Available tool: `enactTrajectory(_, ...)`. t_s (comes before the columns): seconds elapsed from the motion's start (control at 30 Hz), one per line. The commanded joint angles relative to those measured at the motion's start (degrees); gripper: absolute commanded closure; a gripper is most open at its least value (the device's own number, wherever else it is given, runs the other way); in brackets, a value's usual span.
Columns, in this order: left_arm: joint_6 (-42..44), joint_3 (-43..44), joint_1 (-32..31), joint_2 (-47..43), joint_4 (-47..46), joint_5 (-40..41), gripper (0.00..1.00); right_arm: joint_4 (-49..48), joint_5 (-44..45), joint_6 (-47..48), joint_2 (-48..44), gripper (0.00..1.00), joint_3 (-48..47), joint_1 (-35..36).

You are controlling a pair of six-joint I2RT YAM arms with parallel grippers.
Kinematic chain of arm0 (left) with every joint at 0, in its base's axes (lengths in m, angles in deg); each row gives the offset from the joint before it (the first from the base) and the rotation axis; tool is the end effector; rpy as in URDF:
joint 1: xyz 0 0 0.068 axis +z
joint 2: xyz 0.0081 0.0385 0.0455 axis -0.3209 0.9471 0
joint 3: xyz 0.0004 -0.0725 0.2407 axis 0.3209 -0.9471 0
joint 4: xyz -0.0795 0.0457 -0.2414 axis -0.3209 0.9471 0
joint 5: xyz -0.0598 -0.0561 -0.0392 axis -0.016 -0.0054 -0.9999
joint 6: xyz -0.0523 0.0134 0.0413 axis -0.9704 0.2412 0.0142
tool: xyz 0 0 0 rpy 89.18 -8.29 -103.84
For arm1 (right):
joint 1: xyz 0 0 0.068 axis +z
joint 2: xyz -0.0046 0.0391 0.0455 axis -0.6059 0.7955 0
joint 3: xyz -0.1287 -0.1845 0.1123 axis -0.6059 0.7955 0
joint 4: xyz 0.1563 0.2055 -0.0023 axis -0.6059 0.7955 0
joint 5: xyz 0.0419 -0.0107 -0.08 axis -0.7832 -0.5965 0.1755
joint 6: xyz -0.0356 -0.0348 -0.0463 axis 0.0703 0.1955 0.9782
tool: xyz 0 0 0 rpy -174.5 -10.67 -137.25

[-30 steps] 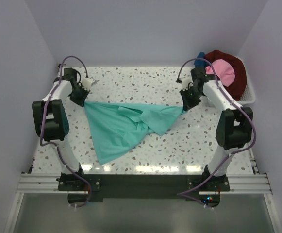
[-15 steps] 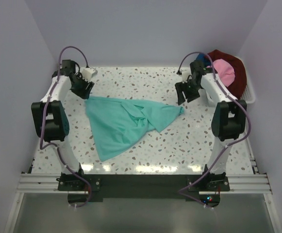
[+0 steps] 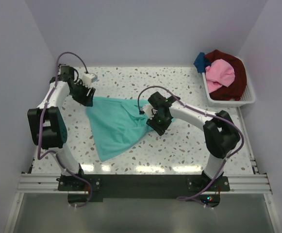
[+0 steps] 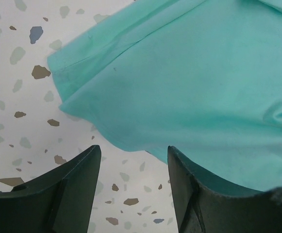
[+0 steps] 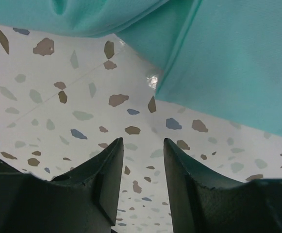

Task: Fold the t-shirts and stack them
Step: Flatten the tshirt out

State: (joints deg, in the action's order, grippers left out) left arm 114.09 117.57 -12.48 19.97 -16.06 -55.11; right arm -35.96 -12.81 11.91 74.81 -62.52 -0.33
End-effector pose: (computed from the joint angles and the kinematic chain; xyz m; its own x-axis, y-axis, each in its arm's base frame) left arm 0.3760 0.0201 0.2046 -0.7547 0.4083 -0.5136 0.5231 0.8469 -0.0955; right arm 0.2720 0.2123 0.1697 -0.5576 -0.7897 -0.2558 -0.8214 0.5695 0.0325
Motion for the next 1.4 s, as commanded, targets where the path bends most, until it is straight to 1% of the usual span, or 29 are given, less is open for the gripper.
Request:
enactTrajectory(0.0,-1.71,0.37,0.00,-1.63,0.52,-1.82,0.37,-5.63,6.24,1.25,0.35,0.57,2.22,1.87)
enactTrajectory(0.1,-1.62,0.37,0.00,-1.72,0.44,-1.65,0.36,-8.44,9.92,0.72,2.02,0.55,2.84,2.58)
enactTrajectory(0.17,-1.62,0.37,0.09,-1.81,0.43,-1.47,0.36,-9.76,10.89,0.28,2.90,0.54,2.84,2.58)
enactTrajectory(0.4,-1.45,0.19,0.53,-1.63,-0.36,-0.50,0.35,-11.26,10.64,0.01,5.09,0.52,1.70,3.02)
enactTrajectory(0.57,-2.32,2.47,1.49,-0.41,-0.53,0.55,0.32,-12.22,8.79,-0.60,7.12,0.55,2.48,3.28)
enactTrajectory(0.67,-2.76,4.14,2.46,0.91,-0.53,3.01,0.31,-12.58,9.14,-0.51,7.83,0.66,3.45,3.11)
enactTrajectory(0.7,-2.94,4.41,2.72,1.18,-0.79,3.80,0.31,-12.58,9.31,-0.51,7.65,0.77,4.06,3.19)
enactTrajectory(0.83,-3.55,6.25,3.16,3.02,-2.55,5.56,0.31,-11.09,10.81,-0.25,4.06,1.00,5.04,3.19)
enactTrajectory(0.9,-3.64,7.13,3.08,3.99,-3.43,5.82,0.31,-10.21,11.51,0.01,2.21,1.00,4.77,3.11)
enactTrajectory(1.1,-3.29,15.12,3.16,11.63,-3.70,6.70,0.34,-6.61,12.92,0.28,-4.12,1.00,2.23,1.97)
enactTrajectory(1.23,-3.82,21.01,2.99,17.16,-3.26,4.77,0.37,-4.68,12.92,0.72,-5.53,1.00,0.56,0.65)
enactTrajectory(1.37,-4.17,23.04,2.64,20.51,-3.08,3.19,0.38,-3.88,12.92,0.98,-5.97,1.00,-1.02,-0.40)
